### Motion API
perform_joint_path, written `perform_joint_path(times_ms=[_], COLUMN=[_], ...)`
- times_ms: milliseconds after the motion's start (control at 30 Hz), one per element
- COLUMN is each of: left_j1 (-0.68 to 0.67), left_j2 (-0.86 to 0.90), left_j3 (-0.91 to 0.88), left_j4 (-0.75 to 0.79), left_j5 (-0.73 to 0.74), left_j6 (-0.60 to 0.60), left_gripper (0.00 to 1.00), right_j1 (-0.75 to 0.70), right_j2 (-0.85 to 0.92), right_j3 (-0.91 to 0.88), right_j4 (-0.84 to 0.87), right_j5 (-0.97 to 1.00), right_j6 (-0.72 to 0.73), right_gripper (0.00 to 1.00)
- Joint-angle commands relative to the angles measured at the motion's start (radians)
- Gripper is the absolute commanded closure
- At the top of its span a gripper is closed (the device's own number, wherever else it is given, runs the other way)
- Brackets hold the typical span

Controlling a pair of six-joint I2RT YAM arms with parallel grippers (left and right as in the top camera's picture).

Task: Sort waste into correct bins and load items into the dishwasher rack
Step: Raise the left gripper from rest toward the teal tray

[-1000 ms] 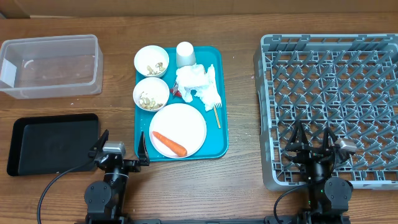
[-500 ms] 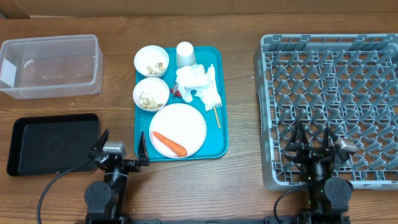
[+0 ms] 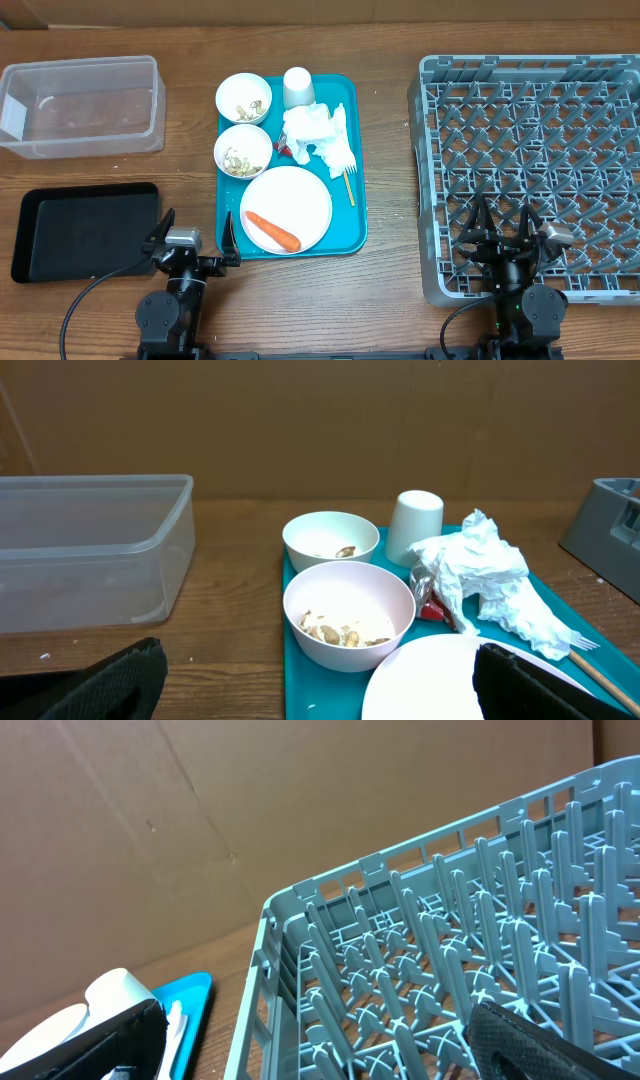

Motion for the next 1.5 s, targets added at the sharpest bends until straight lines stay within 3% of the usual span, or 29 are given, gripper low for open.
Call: perform_joint_path(times_ms=[0,1033,1100,1233,1467], left_j1=[0.008,0.008,0.006,0.005,0.005], left_j2=[-0.01,-0.01,-0.011,-0.01,-0.01], left_j3=[-0.003,-0.003,-0.003,-0.002,-0.002], left_j4=[-0.002,-0.002,0.007,0.024,0.082], left_j5=[-0.011,-0.02,0.097,0.304,0.4], left_j6=[0.022,0.013,-0.111,-0.507,-0.663], left_gripper=[0.0,0.0,0.0,0.0,0.0], right_j1=[-0.003,-0.003,-0.003,-0.003,-0.003], right_j2=[-0.009,-0.009,-0.009,-0.009,-0.009], right_j3=[-0.011,-0.011,-0.011,-0.011,-0.011], right_j4=[0.004,0.004,0.005,0.004,0.004], right_j5=[0.0,0.0,0.0,0.0,0.0], right_j6=[-0.007,-0.007,-0.007,-0.007,-0.007], right_gripper=[0.0,0.0,0.0,0.0,0.0])
